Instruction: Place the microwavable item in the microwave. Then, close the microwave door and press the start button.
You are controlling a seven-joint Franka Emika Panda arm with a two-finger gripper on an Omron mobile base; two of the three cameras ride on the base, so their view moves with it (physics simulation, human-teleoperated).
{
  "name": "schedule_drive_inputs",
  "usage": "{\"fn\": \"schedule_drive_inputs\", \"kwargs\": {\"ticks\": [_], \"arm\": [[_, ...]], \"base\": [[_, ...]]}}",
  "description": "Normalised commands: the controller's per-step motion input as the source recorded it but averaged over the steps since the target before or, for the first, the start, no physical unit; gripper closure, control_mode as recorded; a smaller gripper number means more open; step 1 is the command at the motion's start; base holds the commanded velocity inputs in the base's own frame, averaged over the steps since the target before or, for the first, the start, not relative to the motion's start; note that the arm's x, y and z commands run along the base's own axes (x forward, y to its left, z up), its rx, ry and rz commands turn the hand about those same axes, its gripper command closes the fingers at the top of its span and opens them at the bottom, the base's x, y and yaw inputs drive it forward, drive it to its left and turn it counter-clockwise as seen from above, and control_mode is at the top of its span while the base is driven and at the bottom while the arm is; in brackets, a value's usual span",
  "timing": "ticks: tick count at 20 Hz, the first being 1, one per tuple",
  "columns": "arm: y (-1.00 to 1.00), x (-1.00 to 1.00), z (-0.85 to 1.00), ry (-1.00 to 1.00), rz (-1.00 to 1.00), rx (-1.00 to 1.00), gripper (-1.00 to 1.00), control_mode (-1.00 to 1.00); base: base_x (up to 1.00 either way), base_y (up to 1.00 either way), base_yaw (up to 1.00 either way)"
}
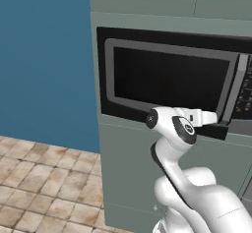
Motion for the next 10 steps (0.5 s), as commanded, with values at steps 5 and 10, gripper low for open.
{"fn": "schedule_drive_inputs", "kwargs": {"ticks": [5, 10], "arm": [[0.00, 0.42, 0.10, -0.38, 0.23, 0.00, -1.00, -1.00], [0.00, 0.40, 0.01, -0.36, 0.23, 0.00, -1.00, -1.00]], "base": [[0.00, 0.00, 0.00], [0.00, 0.00, 0.00]]}}
